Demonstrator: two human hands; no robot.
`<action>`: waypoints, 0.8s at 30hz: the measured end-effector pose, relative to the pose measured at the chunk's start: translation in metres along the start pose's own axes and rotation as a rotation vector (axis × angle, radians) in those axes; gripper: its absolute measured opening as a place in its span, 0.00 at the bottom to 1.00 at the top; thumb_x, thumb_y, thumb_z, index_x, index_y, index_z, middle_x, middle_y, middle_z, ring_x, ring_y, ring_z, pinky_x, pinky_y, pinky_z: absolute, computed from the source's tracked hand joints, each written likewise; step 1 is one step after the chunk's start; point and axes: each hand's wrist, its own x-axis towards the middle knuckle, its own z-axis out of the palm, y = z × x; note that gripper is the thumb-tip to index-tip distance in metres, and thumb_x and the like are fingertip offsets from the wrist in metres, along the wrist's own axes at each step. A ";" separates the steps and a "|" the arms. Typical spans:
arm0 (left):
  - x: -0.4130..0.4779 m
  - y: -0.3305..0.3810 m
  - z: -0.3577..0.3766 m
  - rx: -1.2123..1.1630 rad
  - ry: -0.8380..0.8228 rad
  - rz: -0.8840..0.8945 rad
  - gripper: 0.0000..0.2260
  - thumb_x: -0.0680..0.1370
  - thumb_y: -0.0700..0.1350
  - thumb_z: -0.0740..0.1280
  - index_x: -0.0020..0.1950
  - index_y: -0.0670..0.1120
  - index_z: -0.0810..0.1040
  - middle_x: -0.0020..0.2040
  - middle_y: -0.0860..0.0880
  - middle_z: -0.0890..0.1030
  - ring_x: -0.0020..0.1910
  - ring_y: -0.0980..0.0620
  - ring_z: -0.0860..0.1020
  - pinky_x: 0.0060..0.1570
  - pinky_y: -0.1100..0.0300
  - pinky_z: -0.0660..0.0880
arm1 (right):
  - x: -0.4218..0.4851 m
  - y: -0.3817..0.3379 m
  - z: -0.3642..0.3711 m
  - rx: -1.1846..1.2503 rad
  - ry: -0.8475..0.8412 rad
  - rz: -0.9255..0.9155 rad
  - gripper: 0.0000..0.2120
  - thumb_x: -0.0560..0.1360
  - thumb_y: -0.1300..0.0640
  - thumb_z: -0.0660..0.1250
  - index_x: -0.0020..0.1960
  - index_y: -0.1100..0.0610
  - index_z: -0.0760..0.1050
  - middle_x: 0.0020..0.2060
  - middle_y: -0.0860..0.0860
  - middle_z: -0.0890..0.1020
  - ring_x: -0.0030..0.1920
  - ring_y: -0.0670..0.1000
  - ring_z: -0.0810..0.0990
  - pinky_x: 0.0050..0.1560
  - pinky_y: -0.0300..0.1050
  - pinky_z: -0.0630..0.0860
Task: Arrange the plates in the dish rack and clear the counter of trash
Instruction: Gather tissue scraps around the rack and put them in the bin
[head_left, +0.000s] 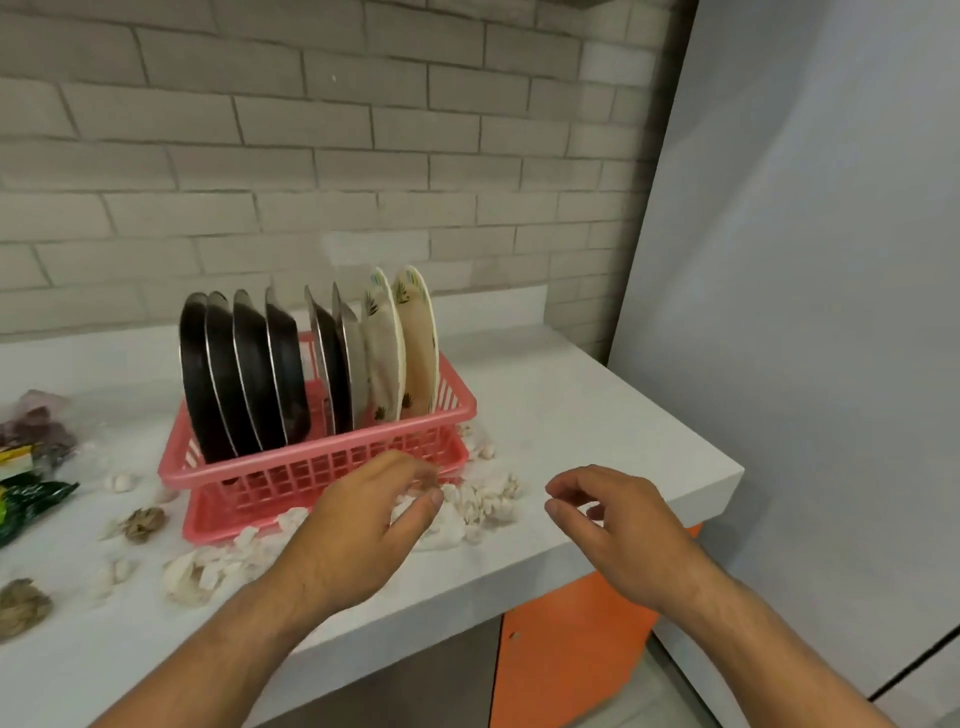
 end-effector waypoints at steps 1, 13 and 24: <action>0.012 -0.001 -0.001 0.017 0.002 0.014 0.11 0.79 0.57 0.60 0.59 0.58 0.76 0.54 0.66 0.75 0.54 0.66 0.73 0.54 0.66 0.72 | 0.011 0.004 -0.002 -0.014 0.007 -0.003 0.11 0.79 0.48 0.63 0.58 0.48 0.78 0.51 0.38 0.79 0.53 0.38 0.76 0.57 0.39 0.75; 0.082 -0.007 0.054 0.135 -0.029 -0.050 0.14 0.79 0.56 0.61 0.63 0.55 0.76 0.59 0.62 0.77 0.56 0.63 0.74 0.56 0.67 0.70 | 0.134 0.083 0.021 -0.064 -0.200 -0.065 0.12 0.79 0.47 0.62 0.59 0.49 0.77 0.54 0.41 0.79 0.53 0.41 0.76 0.57 0.37 0.73; 0.105 0.009 0.111 0.213 0.069 -0.284 0.15 0.77 0.59 0.57 0.56 0.56 0.77 0.50 0.62 0.77 0.47 0.62 0.75 0.46 0.68 0.70 | 0.262 0.113 0.062 -0.027 -0.459 -0.200 0.16 0.78 0.48 0.65 0.64 0.51 0.75 0.61 0.47 0.77 0.54 0.48 0.78 0.58 0.44 0.74</action>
